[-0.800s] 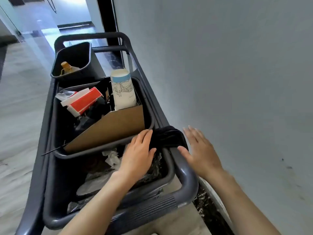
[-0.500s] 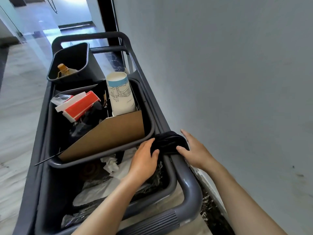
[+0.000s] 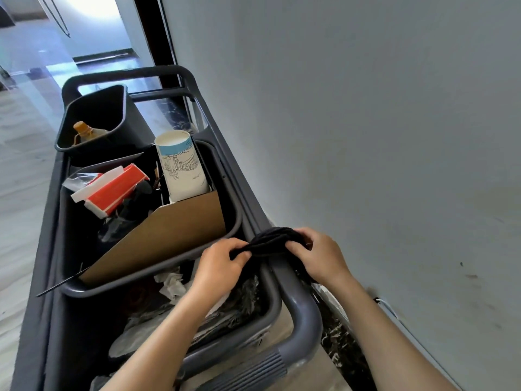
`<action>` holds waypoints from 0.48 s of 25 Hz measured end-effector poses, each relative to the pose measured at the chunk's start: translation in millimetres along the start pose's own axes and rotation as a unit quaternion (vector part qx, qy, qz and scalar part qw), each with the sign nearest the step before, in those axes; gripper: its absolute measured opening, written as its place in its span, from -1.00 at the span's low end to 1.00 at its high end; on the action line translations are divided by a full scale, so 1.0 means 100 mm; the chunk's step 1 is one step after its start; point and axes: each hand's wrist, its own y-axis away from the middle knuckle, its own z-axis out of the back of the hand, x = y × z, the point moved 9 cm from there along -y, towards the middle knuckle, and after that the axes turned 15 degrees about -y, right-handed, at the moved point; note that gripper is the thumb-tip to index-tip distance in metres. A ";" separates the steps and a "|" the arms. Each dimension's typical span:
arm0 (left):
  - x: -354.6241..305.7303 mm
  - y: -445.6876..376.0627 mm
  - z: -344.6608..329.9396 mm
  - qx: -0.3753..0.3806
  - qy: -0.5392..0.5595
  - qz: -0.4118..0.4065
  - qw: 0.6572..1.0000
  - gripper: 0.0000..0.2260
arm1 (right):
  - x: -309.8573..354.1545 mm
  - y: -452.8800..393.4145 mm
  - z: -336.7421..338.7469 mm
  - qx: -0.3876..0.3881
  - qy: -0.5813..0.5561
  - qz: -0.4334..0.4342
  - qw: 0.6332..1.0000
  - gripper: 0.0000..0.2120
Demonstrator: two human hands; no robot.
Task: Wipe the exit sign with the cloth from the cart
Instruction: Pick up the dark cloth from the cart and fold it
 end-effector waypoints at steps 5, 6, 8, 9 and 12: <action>-0.83 0.22 0.11 0.025 0.203 -0.036 0.978 -0.82 | 0.13 0.42 0.61 -0.099 -0.232 -0.018 0.967 -0.86; -1.06 0.30 0.04 0.043 0.250 -0.047 0.966 -0.80 | 0.13 0.54 0.78 -0.125 -0.268 -0.019 0.955 -0.87; -1.48 0.45 -0.19 0.087 0.313 -0.057 0.944 -0.79 | 0.07 0.82 1.15 -0.175 -0.318 -0.024 0.931 -0.89; -1.68 0.53 -0.32 0.105 0.322 -0.059 0.939 -0.81 | 0.01 0.98 1.33 -0.199 -0.336 -0.029 0.920 -0.89; -2.18 0.78 -0.78 0.143 0.328 -0.055 0.932 -0.90 | -0.25 1.50 1.80 -0.239 -0.353 -0.055 0.903 -0.82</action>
